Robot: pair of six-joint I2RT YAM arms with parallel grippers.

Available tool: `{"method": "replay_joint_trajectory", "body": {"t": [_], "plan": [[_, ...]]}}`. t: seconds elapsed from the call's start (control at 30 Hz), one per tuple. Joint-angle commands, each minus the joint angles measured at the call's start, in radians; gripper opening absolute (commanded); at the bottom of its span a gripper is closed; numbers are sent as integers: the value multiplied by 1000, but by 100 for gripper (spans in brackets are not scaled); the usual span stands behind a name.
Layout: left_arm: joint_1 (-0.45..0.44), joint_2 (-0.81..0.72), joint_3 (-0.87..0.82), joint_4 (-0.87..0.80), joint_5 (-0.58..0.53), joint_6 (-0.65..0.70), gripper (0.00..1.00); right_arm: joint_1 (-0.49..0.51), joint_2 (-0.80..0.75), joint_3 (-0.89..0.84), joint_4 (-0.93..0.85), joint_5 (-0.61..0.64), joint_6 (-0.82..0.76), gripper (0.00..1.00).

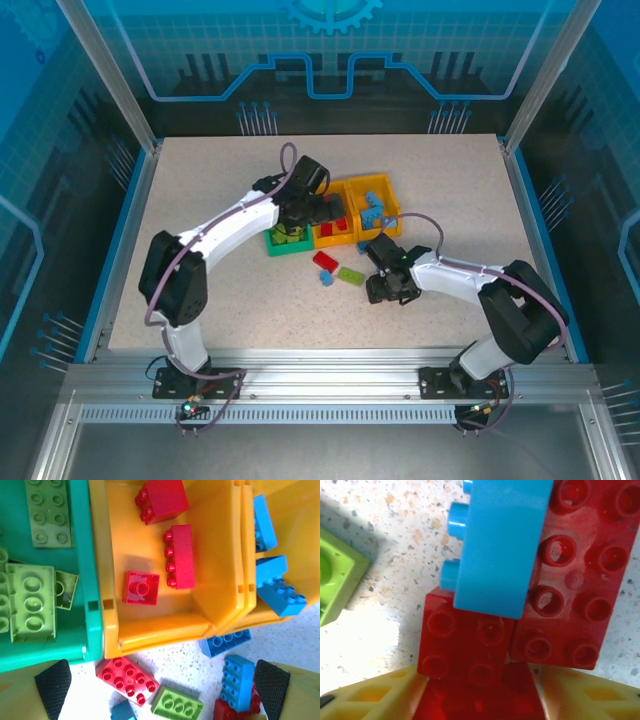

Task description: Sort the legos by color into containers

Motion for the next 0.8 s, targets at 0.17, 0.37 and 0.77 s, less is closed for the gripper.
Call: {"method": "replay_joint_trajectory", "body": {"t": [0.17,0.37,0.77], "plan": [[5,-184,-165,65,2,-56,99,62,-33,45,-87,30,23,45],[22,-279,-307,75,-38,-80,99,58,-177,96,-103,-37,42,40],[4,-429,-601,106,-40,-159,99,-105,52,432,31,-381,166,41]]}}
